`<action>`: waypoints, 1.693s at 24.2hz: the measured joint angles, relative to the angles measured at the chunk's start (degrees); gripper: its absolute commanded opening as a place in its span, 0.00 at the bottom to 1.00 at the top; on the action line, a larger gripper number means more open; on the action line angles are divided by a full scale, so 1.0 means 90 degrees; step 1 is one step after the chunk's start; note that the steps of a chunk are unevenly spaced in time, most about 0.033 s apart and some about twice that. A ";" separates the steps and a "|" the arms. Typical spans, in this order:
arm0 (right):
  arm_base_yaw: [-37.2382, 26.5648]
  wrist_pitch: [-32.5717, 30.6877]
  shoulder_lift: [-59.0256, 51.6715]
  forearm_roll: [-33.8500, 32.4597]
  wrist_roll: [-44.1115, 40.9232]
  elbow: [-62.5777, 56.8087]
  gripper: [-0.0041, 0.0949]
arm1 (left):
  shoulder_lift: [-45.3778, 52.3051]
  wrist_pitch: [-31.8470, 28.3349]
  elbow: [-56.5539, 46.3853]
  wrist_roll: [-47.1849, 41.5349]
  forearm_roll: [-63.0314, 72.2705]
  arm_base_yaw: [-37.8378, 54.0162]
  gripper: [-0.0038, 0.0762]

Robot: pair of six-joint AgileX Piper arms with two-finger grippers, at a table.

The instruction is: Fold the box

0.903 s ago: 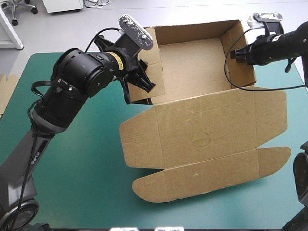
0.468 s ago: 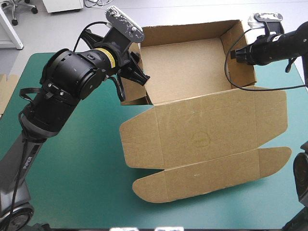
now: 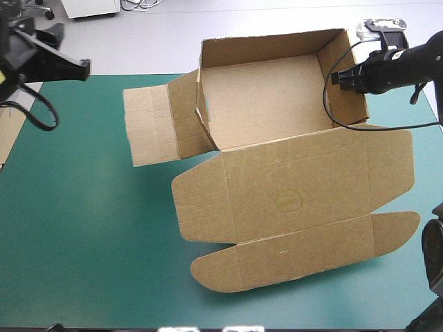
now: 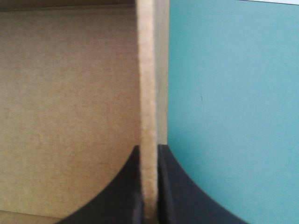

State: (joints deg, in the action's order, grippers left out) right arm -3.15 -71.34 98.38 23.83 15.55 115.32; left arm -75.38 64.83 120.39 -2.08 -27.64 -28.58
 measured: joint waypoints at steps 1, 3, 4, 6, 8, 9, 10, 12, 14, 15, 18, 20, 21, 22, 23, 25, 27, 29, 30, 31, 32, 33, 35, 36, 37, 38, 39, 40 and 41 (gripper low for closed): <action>0.0000 0.0000 0.0000 -0.0007 0.0000 0.0000 0.02 | 0.0074 0.0000 -0.0088 -0.0006 0.0144 0.0246 0.41; 0.0000 0.0000 0.0000 -0.0007 0.0000 0.0000 0.02 | 0.0203 -0.0095 -0.0424 -0.0005 0.0638 0.0909 0.41; 0.0000 0.0000 0.0000 -0.0007 0.0000 0.0000 0.02 | 0.0232 -0.0176 -0.0645 0.0028 0.0910 0.1190 0.41; 0.0000 0.0000 0.0000 -0.0001 0.0000 0.0000 0.02 | 0.0247 -0.0415 -0.1185 0.0231 0.1711 0.1925 0.41; 0.0000 0.0000 0.0000 -0.0001 0.0000 0.0000 0.02 | 0.0194 -0.0815 -0.2156 0.0638 0.3071 0.3062 0.41; 0.0000 0.0000 0.0000 -0.0001 0.0000 0.0000 0.02 | 0.0135 -0.1078 -0.2870 0.1080 0.4158 0.3786 0.41; 0.0000 0.0000 0.0000 -0.0001 0.0000 0.0000 0.02 | 0.0121 -0.1183 -0.3132 0.1286 0.4693 0.4052 0.41; 0.0000 0.0000 0.0000 -0.0001 0.0000 0.0000 0.02 | 0.0078 -0.1442 -0.3895 0.2070 0.6225 0.4855 0.41; 0.0000 0.0000 0.0000 -0.0001 0.0000 0.0000 0.02 | -0.0085 -0.1558 -0.4662 0.3086 0.7869 0.5592 0.41; 0.0000 0.0000 0.0000 -0.0001 0.0000 0.0000 0.02 | -0.0263 -0.1558 -0.4948 0.3457 0.8452 0.5814 0.41; 0.0000 0.0000 0.0000 0.0018 0.0000 0.0000 0.02 | -0.0934 -0.1312 -0.5708 0.4592 1.0113 0.6241 0.41; 0.0000 0.0000 0.0000 0.0027 0.0000 0.0000 0.02 | -0.1385 -0.1019 -0.5892 0.5231 1.0777 0.6216 0.41; 0.0000 0.0000 0.0000 0.0043 0.0000 0.0000 0.02 | -0.1608 -0.0940 -0.5909 0.5428 1.0974 0.6133 0.41; 0.0000 0.0000 0.0000 0.0076 -0.0002 0.0000 0.02 | -0.1791 -0.0871 -0.5909 0.5601 1.1122 0.6046 0.41; 0.0000 0.0000 0.0000 0.0093 -0.0007 0.0000 0.02 | -0.1922 -0.0816 -0.5909 0.5709 1.1227 0.5988 0.41; 0.0000 0.0000 0.0000 0.0143 -0.0014 0.0000 0.02 | -0.2154 -0.0700 -0.5909 0.5901 1.1459 0.5901 0.41; 0.0000 0.0000 0.0000 0.0180 -0.0014 0.0000 0.02 | -0.2404 -0.0642 -0.5909 0.6119 1.1657 0.5802 0.41; 0.0000 0.0000 0.0000 0.0214 -0.0014 0.0000 0.02 | -0.2622 -0.0635 -0.5909 0.6342 1.1781 0.5702 0.41; 0.0000 0.0000 0.0000 0.0229 -0.0014 0.0000 0.02 | -0.2745 -0.0635 -0.5909 0.6468 1.1802 0.5642 0.41; 0.0000 0.0000 0.0000 0.0245 -0.0014 0.0000 0.02 | -0.2868 -0.0635 -0.5909 0.6568 1.1811 0.5580 0.41; 0.0000 0.0000 0.0000 0.0259 -0.0014 0.0000 0.02 | -0.2995 -0.0635 -0.5909 0.6668 1.1839 0.5513 0.41; 0.0000 0.0000 0.0000 0.0264 -0.0014 0.0000 0.02 | -0.3119 -0.0624 -0.5909 0.6771 1.1900 0.5440 0.41; 0.0000 0.0000 0.0000 0.0279 -0.0014 0.0000 0.02 | -0.3325 -0.0553 -0.5909 0.6953 1.2138 0.5288 0.41; 0.0000 0.0000 0.0000 0.0285 -0.0014 0.0000 0.02 | -0.3420 -0.0497 -0.5909 0.7068 1.2275 0.5185 0.41; 0.0000 0.0000 0.0000 0.0285 -0.0014 0.0000 0.02 | -0.3557 -0.0433 -0.5909 0.7261 1.2512 0.4938 0.41; 0.0000 0.0000 0.0000 0.0285 -0.0014 0.0000 0.02 | -0.3592 -0.0404 -0.5909 0.7348 1.2591 0.4830 0.41; 0.0000 0.0000 0.0000 0.0285 -0.0014 0.0000 0.02 | -0.3628 -0.0366 -0.5909 0.7450 1.2664 0.4692 0.41; 0.0000 0.0000 0.0000 0.0285 -0.0014 0.0000 0.02 | -0.3646 -0.0319 -0.5909 0.7540 1.2733 0.4550 0.41; 0.0000 0.0000 0.0000 0.0285 -0.0014 0.0000 0.02 | -0.3656 -0.0254 -0.5909 0.7620 1.2788 0.4419 0.41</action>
State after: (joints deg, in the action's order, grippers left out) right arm -3.15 -71.34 98.38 26.40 15.43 115.32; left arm -108.29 62.54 67.22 66.50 87.45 11.19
